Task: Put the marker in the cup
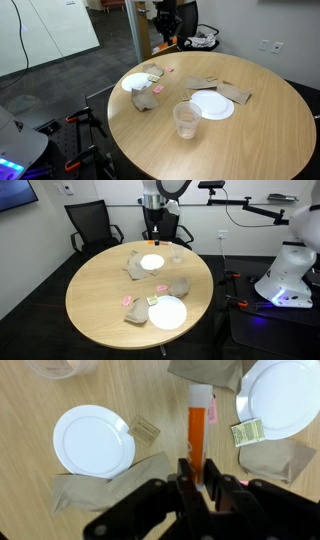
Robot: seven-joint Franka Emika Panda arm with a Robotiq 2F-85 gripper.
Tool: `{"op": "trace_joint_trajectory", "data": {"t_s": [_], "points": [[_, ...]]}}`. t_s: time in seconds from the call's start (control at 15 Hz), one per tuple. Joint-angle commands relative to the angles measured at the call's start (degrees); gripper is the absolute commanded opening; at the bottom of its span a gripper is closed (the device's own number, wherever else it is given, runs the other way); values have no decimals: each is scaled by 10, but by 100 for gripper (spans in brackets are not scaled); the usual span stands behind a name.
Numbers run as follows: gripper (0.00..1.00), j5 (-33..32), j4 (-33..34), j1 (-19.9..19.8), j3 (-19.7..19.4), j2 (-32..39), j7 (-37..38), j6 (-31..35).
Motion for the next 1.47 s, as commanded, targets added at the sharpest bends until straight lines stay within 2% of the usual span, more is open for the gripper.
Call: {"op": "trace_joint_trajectory", "data": {"t_s": [0.0, 0.67, 1.13, 1.4], "points": [[5, -54, -6, 26, -24, 7, 99, 37], [5, -258, -19, 81, -82, 11, 485, 84], [5, -425, -21, 103, -93, 8, 756, 51], [5, -500, -22, 104, -86, 7, 905, -8]]}}
